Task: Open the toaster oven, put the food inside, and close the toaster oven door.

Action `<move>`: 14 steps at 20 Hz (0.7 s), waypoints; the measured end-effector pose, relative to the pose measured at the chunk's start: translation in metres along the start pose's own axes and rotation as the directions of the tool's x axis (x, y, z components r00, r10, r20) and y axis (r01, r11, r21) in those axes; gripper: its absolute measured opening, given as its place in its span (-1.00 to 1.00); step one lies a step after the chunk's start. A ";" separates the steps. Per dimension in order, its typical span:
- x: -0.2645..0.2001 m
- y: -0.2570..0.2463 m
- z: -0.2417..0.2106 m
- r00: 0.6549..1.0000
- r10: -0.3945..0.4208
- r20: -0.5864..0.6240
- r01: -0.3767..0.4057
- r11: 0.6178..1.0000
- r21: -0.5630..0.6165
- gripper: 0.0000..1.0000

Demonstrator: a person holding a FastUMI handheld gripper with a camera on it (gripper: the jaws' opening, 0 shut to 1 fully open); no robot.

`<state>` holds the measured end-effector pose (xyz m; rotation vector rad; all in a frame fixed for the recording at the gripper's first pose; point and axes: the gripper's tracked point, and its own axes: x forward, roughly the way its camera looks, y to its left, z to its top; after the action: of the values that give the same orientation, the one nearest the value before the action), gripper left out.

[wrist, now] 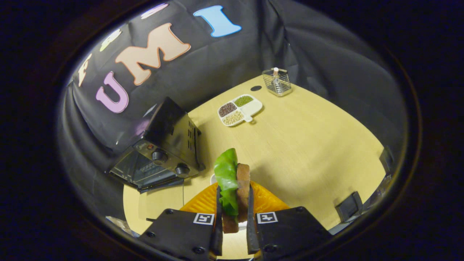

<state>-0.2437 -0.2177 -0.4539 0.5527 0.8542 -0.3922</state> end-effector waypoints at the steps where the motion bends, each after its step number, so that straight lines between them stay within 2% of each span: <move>1: -0.003 0.004 0.004 1.000 0.005 0.009 -0.005 1.000 0.012 -0.43; 7: -0.016 0.051 0.005 0.993 0.122 -0.002 -0.120 0.986 0.119 -0.43; 14: -0.011 0.131 -0.048 0.954 0.281 -0.109 -0.252 0.942 0.220 -0.44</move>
<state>-0.2093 -0.0843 -0.4316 0.8843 0.8631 -0.1941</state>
